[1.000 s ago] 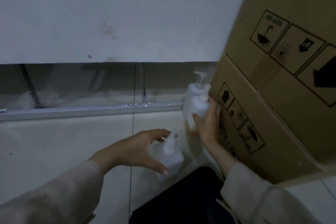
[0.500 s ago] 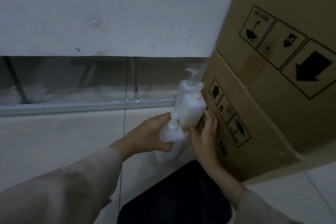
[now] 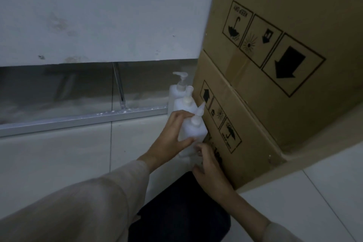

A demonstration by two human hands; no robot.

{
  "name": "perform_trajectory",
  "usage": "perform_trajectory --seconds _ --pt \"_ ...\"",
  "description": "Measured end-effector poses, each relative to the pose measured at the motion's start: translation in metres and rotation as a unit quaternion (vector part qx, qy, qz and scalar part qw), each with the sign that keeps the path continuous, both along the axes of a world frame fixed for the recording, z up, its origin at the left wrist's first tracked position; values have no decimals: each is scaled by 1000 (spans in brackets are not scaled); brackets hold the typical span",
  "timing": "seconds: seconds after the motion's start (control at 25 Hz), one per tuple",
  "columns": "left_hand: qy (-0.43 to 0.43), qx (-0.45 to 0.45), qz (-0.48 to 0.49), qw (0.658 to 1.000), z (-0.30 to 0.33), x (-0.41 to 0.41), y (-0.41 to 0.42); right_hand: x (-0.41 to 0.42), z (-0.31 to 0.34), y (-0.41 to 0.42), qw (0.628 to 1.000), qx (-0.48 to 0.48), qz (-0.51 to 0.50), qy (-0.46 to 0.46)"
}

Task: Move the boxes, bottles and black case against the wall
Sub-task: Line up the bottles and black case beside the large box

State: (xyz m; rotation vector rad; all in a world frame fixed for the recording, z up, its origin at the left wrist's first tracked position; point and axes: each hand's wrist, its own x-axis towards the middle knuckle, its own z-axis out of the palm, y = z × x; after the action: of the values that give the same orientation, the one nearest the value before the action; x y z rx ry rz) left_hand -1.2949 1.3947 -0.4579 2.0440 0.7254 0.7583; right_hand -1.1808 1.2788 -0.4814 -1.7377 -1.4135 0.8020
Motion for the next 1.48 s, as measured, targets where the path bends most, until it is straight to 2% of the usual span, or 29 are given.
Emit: perform_trajectory --seconds 0.16,0.24,0.32,0.4,0.56,0.76,0.88,1.04,1.2,1.32,1.4,1.48 --pt "-82 -84 112 987 -12 -2 -15 -1 -3 9 997 -73 12 5" --pt "-91 -146 186 967 -16 1 -11 -2 -4 12 996 -91 12 18" --pt "-100 -244 218 940 -15 8 1 -2 -7 14 994 -109 9 16" --pt "-129 -329 204 913 -10 14 12 -2 -13 14 993 -120 11 9" --pt "-186 -431 139 872 -28 32 34 -2 -25 17 992 -127 2 -20" --pt "-297 -473 121 821 -56 68 41 1 -30 21 993 -113 -23 -39" --pt "-292 -455 122 832 -61 74 44 3 -27 20 992 -120 -19 -44" --pt "-216 -418 144 870 -55 65 48 3 -22 17 992 -122 -6 -6" --pt "-83 -353 66 930 -24 34 32 6 -17 7 990 -139 39 12" --pt "3 -334 32 942 -19 -5 13 6 -16 -11 982 -183 54 9" --pt "111 -285 3 952 -27 -32 -7 4 -17 -27 979 -192 68 5" --pt "207 -250 -51 945 -34 -57 -32 3 -20 -35 980 -182 76 -1"
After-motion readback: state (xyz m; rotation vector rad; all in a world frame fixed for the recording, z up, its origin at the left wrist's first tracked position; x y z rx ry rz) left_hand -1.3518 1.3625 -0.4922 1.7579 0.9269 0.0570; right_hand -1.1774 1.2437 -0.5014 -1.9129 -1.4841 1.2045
